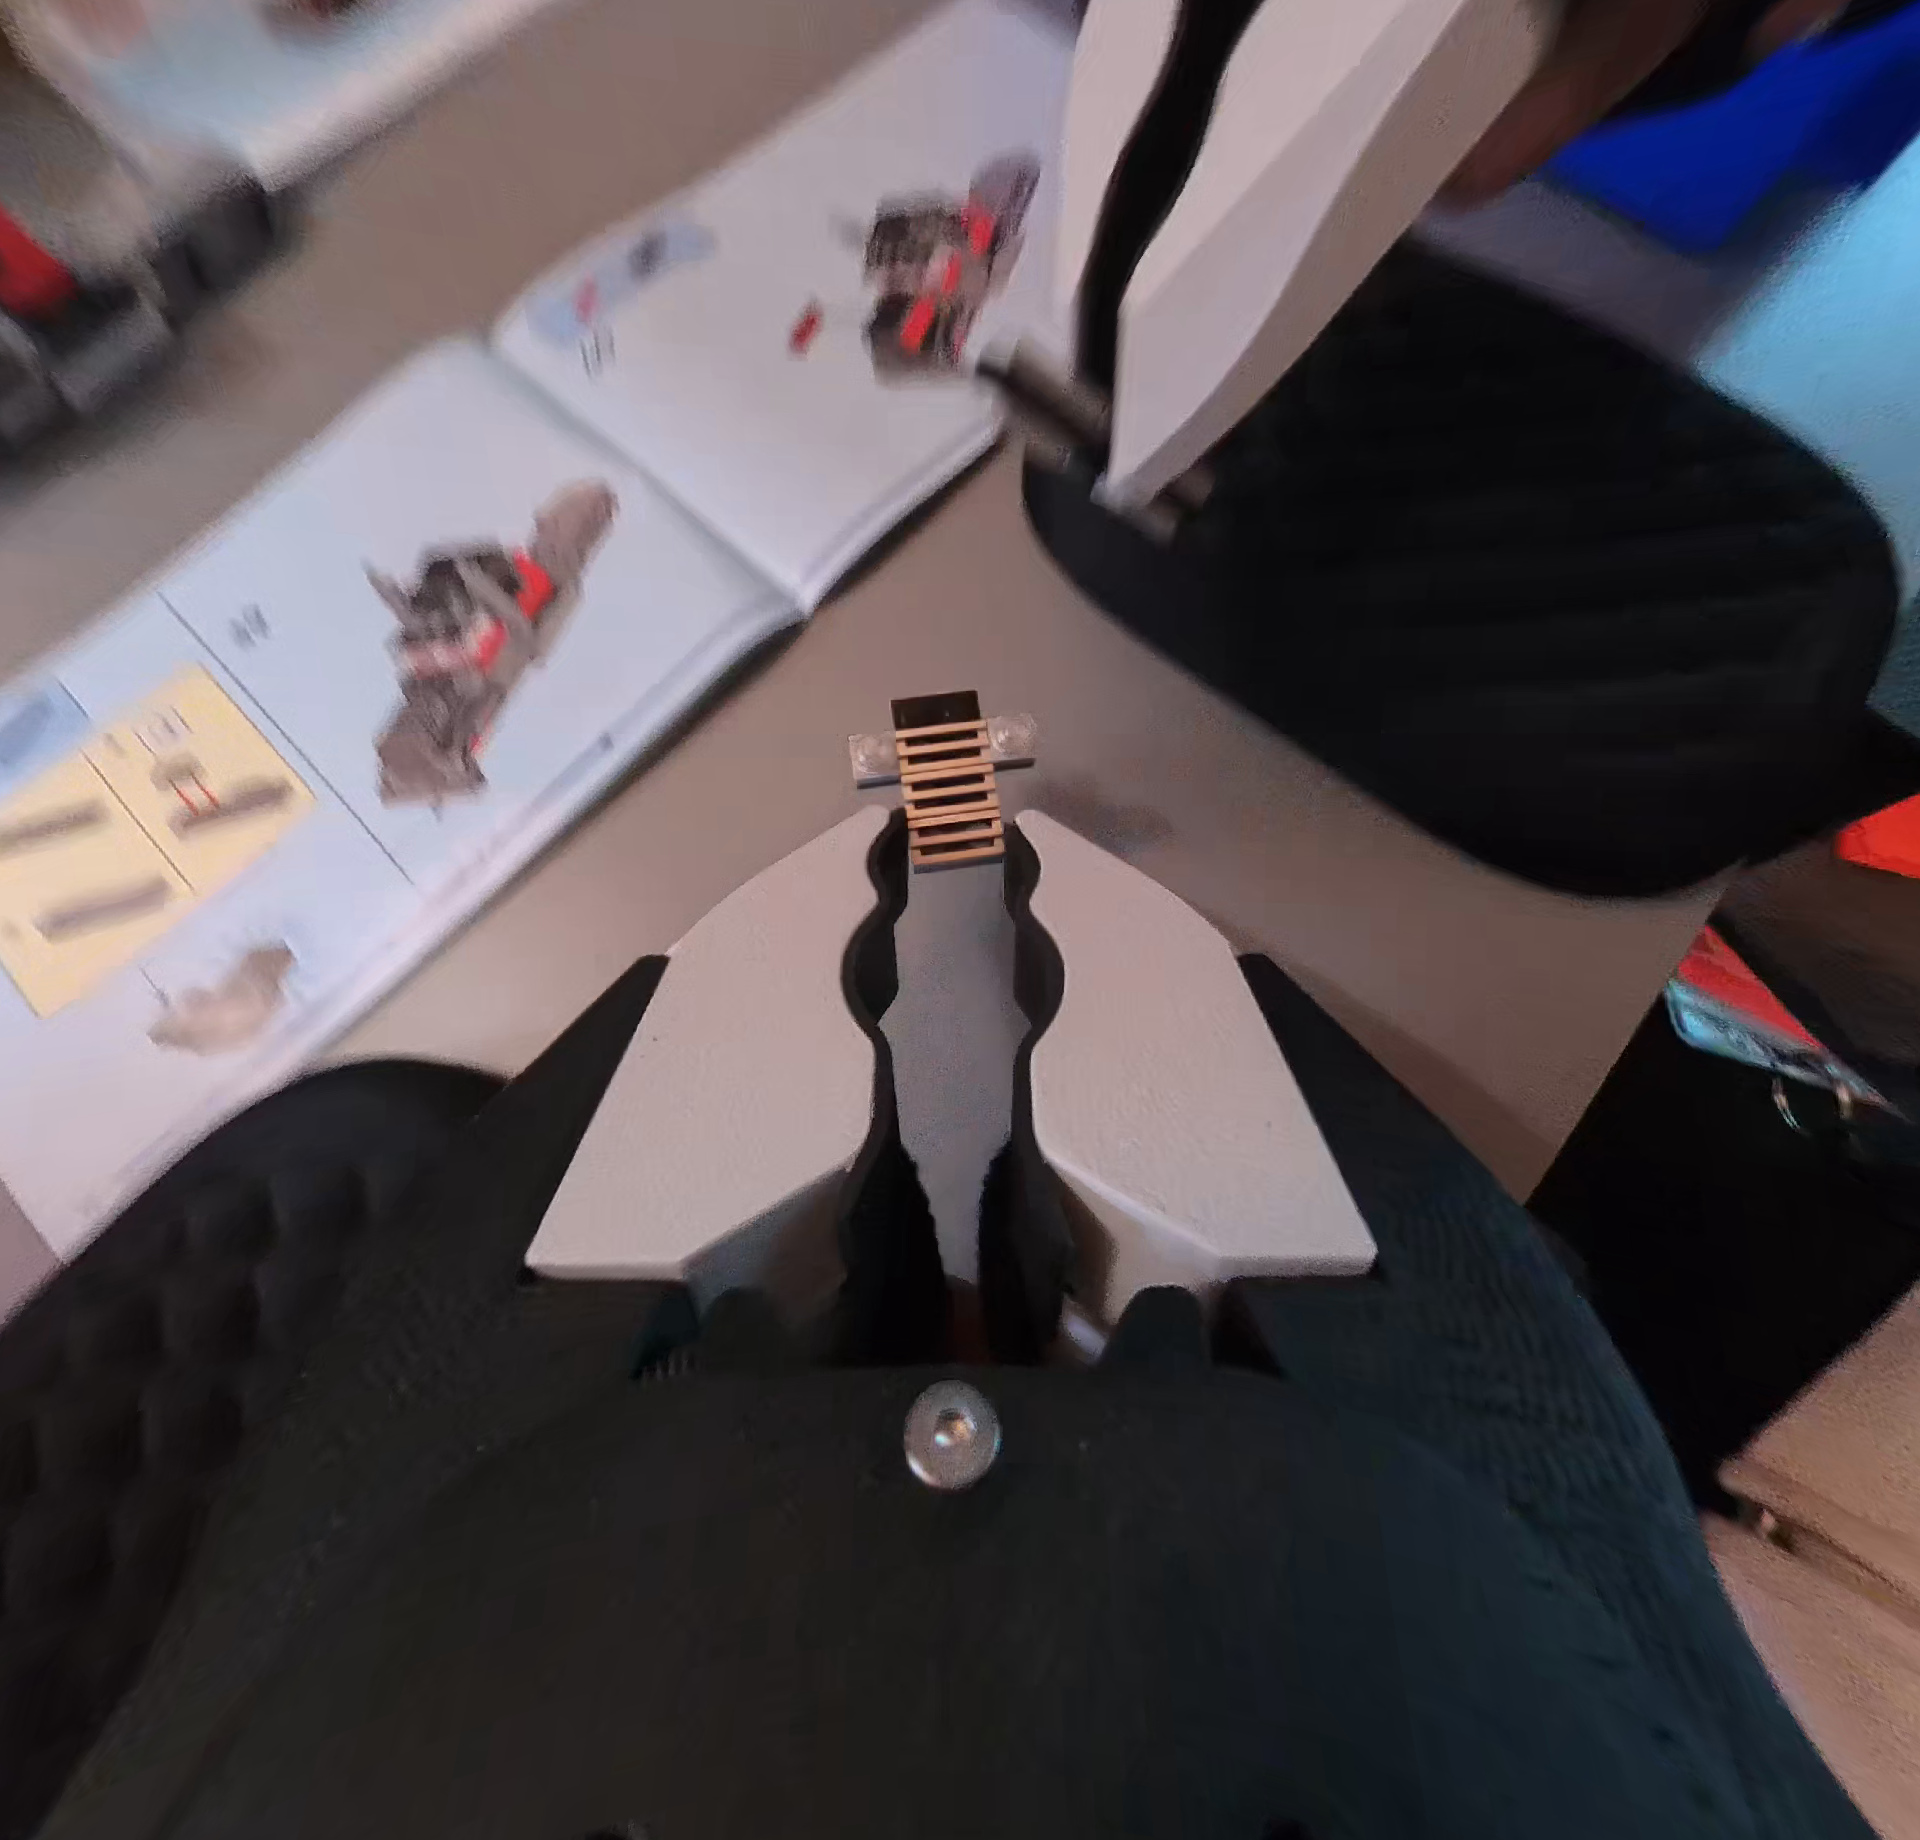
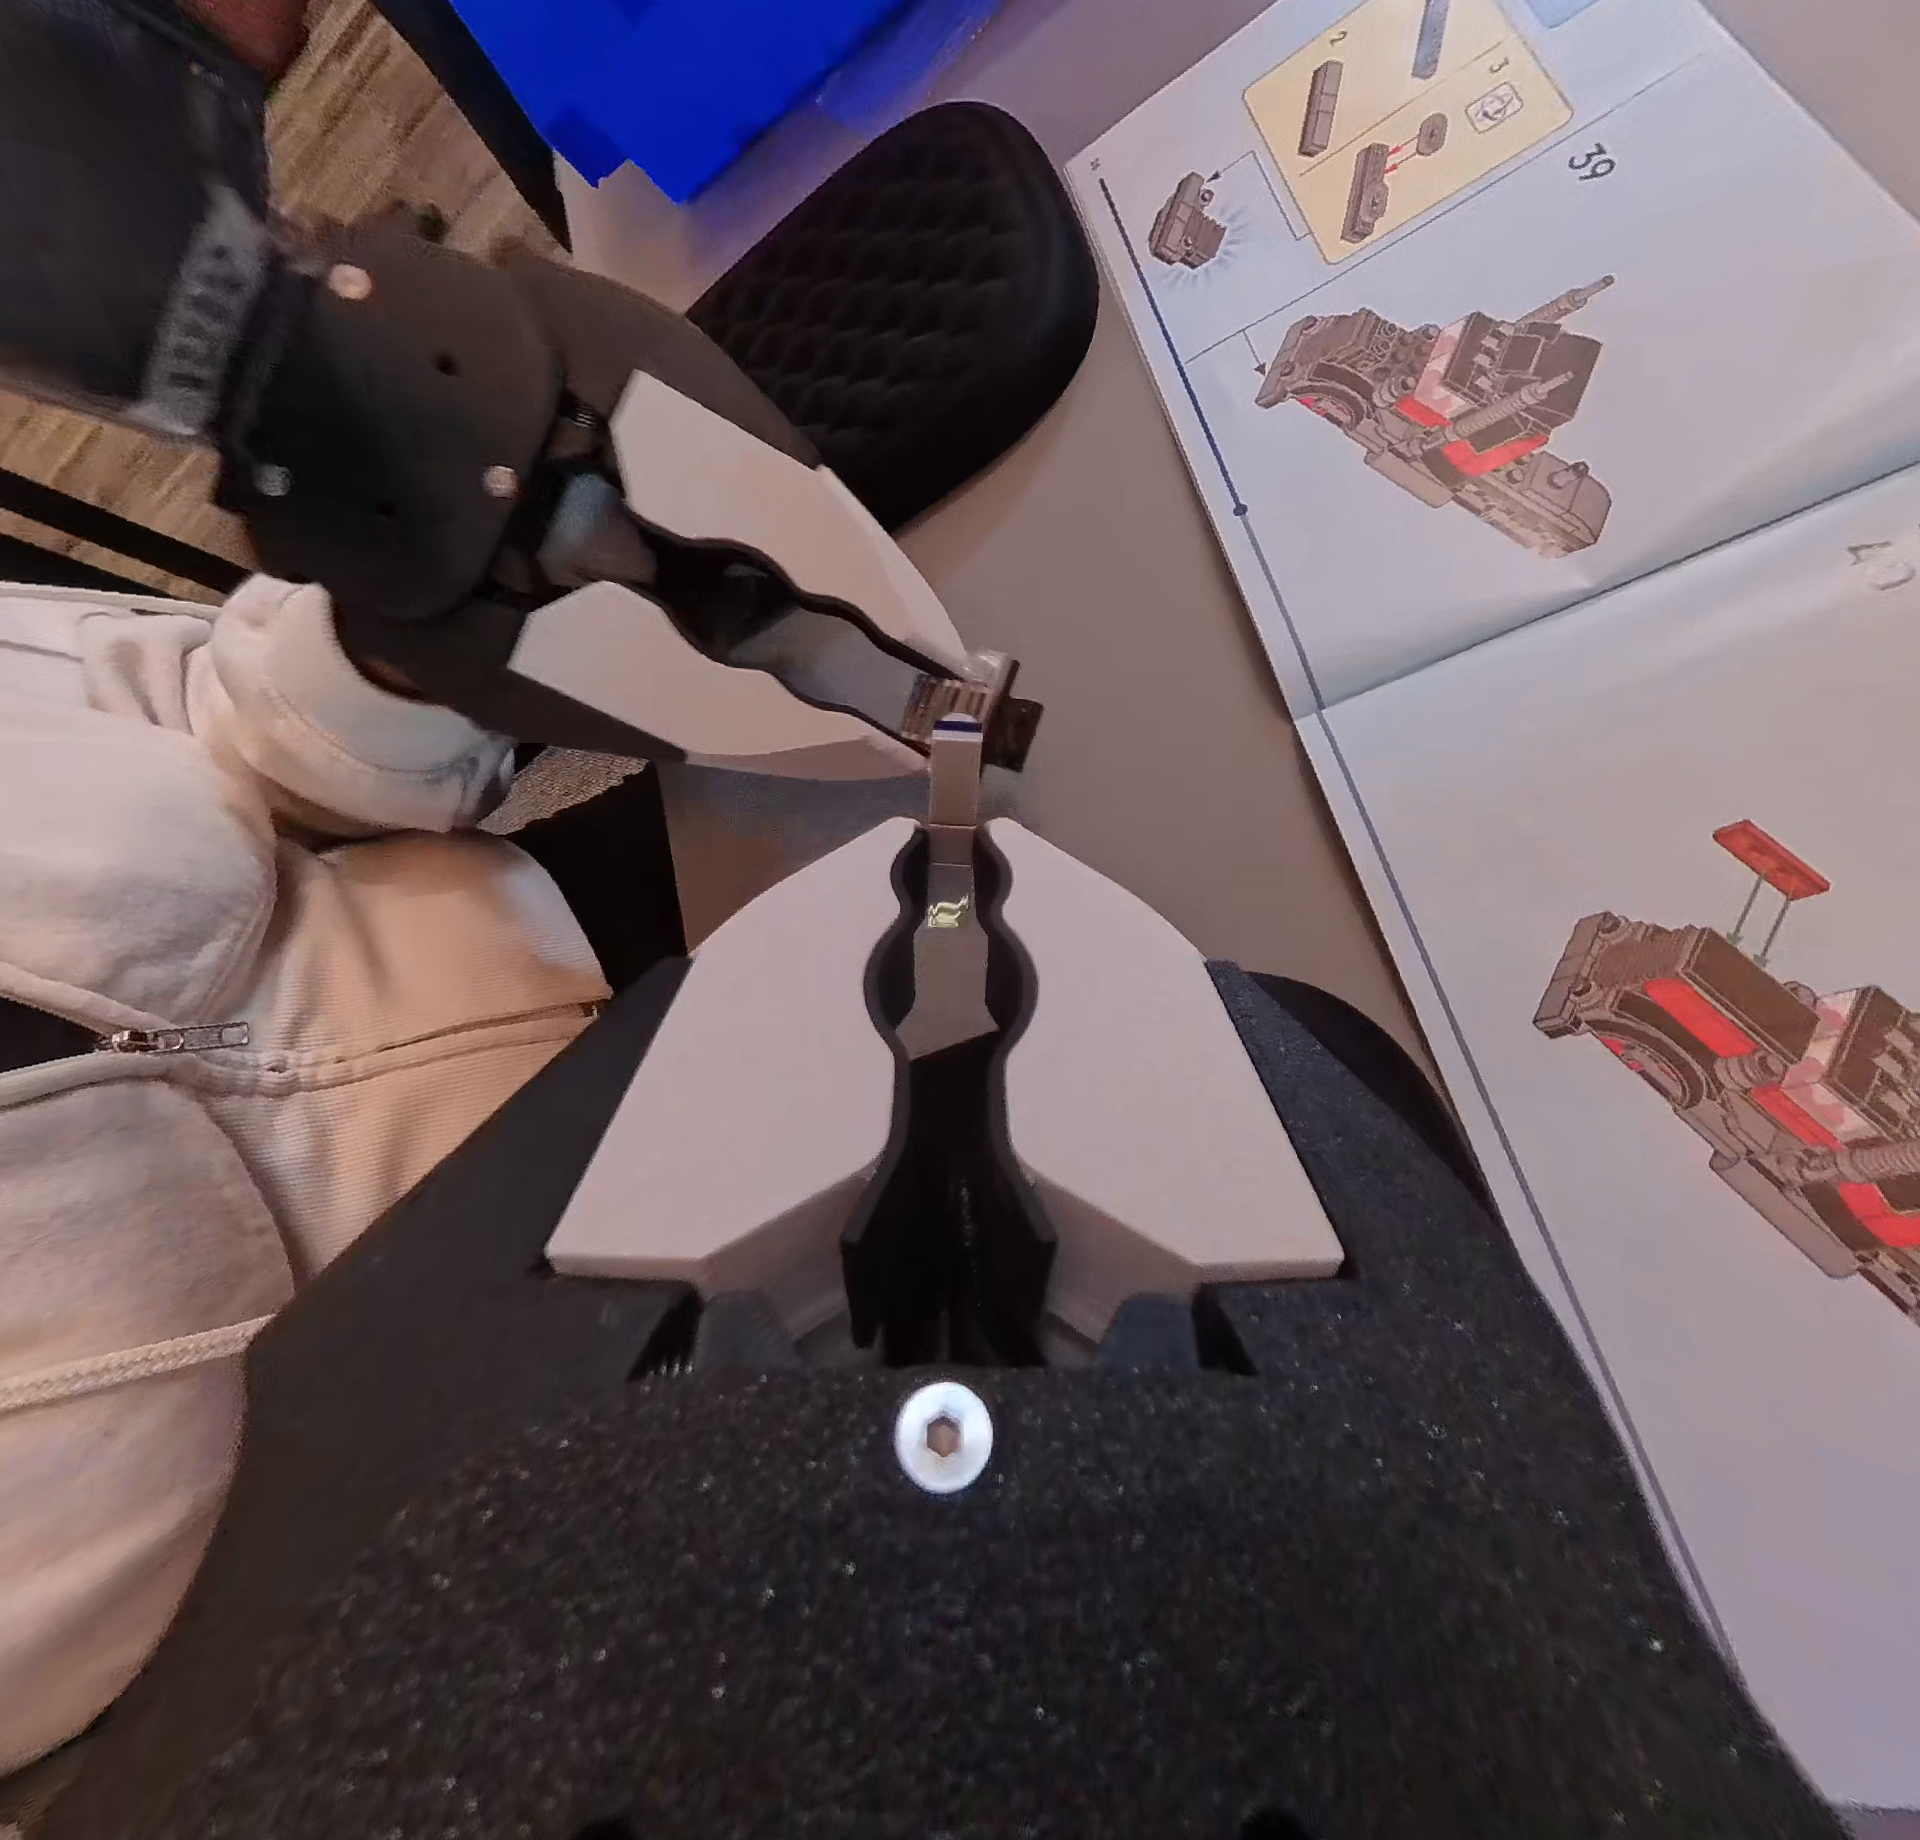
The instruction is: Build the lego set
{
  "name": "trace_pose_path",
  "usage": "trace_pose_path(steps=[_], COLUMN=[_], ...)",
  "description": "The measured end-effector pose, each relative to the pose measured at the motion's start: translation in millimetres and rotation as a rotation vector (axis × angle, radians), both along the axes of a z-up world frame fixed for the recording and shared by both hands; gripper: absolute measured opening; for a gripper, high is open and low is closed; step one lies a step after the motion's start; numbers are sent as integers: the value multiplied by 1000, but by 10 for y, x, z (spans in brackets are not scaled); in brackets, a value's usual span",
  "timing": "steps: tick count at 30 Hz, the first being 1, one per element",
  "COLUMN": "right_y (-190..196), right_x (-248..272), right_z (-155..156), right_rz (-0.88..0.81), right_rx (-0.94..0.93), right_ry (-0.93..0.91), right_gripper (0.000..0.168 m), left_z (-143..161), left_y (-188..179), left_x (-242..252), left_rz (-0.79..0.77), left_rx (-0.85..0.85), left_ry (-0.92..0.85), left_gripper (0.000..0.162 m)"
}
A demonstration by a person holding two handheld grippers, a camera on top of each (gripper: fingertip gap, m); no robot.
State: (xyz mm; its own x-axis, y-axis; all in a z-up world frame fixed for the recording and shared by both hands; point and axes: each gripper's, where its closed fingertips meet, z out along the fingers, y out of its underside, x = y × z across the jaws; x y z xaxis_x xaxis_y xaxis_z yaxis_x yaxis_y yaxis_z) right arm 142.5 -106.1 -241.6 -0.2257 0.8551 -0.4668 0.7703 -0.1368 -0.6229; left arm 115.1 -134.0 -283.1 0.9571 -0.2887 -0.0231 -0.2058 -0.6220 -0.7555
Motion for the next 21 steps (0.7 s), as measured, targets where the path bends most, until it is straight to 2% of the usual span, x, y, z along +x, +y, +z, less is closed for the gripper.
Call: trace_pose_path(steps=[3, 10, 17, 21], right_y=[36, 319, 383, 362], right_x=[-1, 17, -34, -55], right_z=[47, 75, 22, -3], right_rz=[-22, -77, -89, -86], right_rx=[23, 284, 369, 355], right_ry=[-16, -224, -378, -397], right_gripper=[9, 8, 8, 9], left_z=[221, 337, 316, 290], left_y=[143, 411, 484, 490], left_x=[68, 205, 206, 212], left_rz=[-17, -18, -14, -19], left_rx=[127, 247, 268, 265], left_ry=[61, 45, 15, 13], left_gripper=[18, 18, 18, 18])
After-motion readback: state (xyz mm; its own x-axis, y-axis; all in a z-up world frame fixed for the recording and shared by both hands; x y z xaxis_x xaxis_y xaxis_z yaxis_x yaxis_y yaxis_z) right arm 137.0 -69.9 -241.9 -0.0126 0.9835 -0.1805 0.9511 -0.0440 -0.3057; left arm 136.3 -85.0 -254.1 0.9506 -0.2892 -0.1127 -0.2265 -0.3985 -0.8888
